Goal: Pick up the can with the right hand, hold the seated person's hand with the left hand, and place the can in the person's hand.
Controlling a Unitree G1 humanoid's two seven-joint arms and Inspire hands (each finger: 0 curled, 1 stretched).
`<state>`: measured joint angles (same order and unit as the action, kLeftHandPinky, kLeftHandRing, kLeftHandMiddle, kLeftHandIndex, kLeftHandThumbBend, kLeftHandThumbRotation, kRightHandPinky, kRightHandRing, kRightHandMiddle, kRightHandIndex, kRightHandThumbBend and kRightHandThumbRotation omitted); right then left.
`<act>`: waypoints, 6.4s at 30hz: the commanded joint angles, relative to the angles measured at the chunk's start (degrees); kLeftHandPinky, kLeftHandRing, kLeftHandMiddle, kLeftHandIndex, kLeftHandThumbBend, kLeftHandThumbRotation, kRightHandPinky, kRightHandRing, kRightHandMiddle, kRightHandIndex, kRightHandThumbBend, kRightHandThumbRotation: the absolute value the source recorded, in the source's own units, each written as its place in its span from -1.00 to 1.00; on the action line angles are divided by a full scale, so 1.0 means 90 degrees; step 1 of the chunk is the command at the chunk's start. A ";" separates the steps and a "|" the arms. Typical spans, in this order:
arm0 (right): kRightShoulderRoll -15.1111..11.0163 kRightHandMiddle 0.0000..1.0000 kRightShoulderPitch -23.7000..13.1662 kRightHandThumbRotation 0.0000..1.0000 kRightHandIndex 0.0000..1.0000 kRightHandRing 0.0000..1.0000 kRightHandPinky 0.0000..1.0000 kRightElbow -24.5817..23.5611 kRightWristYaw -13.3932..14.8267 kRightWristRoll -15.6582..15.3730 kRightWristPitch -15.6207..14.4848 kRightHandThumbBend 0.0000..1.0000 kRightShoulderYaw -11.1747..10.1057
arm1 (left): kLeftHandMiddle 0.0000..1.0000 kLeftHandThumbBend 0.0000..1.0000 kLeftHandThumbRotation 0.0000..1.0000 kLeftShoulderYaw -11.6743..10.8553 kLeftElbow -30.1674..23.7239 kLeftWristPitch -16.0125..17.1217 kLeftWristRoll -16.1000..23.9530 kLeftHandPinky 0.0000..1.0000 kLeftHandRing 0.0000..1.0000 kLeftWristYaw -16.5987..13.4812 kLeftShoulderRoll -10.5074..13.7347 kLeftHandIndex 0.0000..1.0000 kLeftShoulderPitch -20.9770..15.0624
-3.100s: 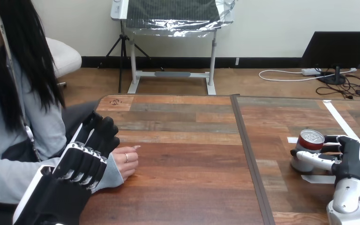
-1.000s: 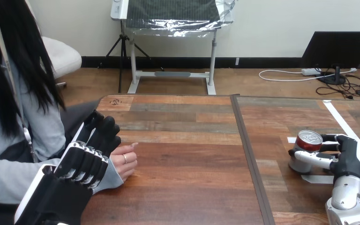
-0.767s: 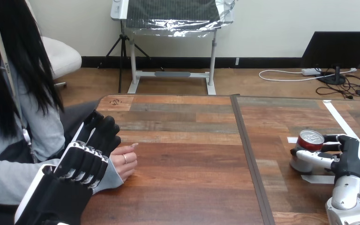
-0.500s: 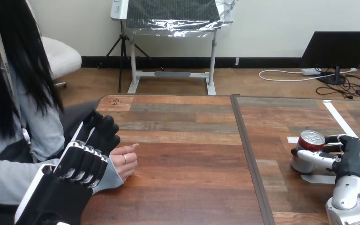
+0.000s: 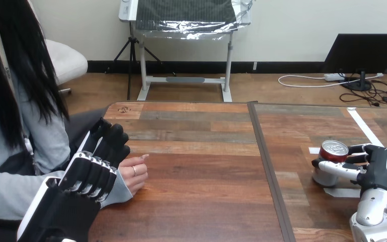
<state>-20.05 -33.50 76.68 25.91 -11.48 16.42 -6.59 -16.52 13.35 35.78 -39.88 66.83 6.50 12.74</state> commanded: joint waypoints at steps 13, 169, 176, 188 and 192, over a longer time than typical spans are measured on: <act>-0.0063 -0.09 -0.0562 -1.00 -0.06 -0.21 -0.31 -0.0211 0.0102 0.0012 0.0470 0.74 0.0013 | 1.00 1.00 -0.19 0.0114 -0.0093 0.0192 0.0157 1.00 1.00 -0.0130 -0.0032 1.00 -0.0420; 0.1042 -0.06 -0.0288 -1.00 0.00 -0.19 -0.29 -0.1261 -0.1175 -0.0241 0.2534 0.61 0.0998 | 0.69 1.00 -0.48 0.2178 0.2287 0.1628 0.7638 0.56 0.68 -0.5033 0.4359 0.68 -0.4079; 0.1024 -0.06 -0.0216 -1.00 0.00 -0.20 -0.29 -0.1397 -0.1255 -0.0165 0.2572 0.60 0.0995 | 0.68 1.00 -0.41 0.2418 0.2436 0.1550 0.7853 0.58 0.68 -0.4905 0.4574 0.67 -0.4282; 0.0989 -0.06 -0.0086 -1.00 0.00 -0.21 -0.31 -0.1656 -0.1356 -0.0077 0.2550 0.60 0.0982 | 0.68 1.00 -0.44 0.2697 0.2720 0.1516 0.8132 0.61 0.68 -0.4989 0.4793 0.66 -0.4530; 0.0993 -0.06 -0.0043 -1.00 0.00 -0.21 -0.31 -0.1739 -0.1391 -0.0045 0.2531 0.59 0.0966 | 0.67 1.00 -0.46 0.2773 0.2840 0.1539 0.8276 0.61 0.68 -0.5135 0.4836 0.66 -0.4591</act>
<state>-10.75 -32.17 65.15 13.53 -13.29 37.38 3.43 7.54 37.55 49.59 33.58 22.67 48.05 -23.31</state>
